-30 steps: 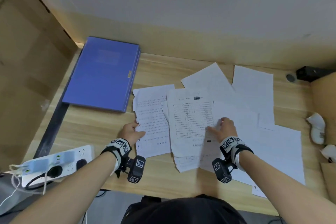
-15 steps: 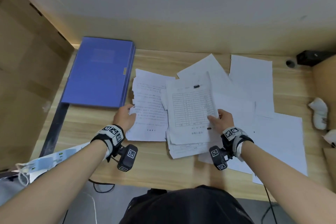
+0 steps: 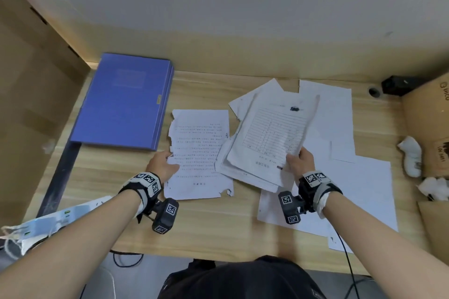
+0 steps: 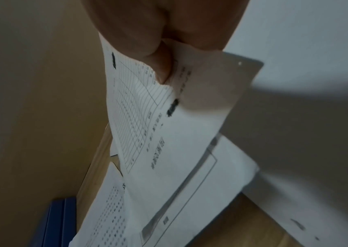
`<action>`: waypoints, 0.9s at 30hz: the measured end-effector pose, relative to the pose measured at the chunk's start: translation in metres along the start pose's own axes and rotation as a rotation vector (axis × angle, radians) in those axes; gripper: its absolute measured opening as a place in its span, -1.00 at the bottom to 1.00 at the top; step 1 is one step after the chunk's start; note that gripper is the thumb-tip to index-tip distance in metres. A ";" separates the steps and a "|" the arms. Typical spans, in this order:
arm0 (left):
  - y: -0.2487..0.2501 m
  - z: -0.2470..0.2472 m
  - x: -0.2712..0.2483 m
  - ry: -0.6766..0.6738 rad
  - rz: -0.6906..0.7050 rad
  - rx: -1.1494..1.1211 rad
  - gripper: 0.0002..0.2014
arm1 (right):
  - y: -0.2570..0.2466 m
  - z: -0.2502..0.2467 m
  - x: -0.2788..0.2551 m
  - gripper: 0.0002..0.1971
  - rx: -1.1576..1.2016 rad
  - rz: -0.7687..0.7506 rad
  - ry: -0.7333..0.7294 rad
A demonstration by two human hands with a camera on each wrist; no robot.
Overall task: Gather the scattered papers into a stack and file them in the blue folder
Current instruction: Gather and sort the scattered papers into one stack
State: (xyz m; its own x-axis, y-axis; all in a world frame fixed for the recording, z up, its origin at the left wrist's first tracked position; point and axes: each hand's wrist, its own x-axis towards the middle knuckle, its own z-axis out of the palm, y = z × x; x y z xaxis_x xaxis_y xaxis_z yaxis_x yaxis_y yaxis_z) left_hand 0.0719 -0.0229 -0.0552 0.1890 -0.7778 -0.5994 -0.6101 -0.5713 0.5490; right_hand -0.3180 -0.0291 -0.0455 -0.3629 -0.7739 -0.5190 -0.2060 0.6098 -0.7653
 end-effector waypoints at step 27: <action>0.144 0.001 0.017 -0.191 0.776 1.488 -0.80 | -0.095 0.030 0.022 -0.84 -1.560 -0.988 -0.119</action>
State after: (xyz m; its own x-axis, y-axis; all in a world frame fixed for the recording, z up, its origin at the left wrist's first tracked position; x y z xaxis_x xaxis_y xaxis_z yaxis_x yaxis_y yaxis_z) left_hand -0.0135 -0.1186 0.0128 -0.5034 -0.6324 -0.5888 -0.6724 0.7146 -0.1928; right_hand -0.2795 -0.1091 0.0043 0.4403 -0.8679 -0.2298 -0.8523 -0.4845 0.1971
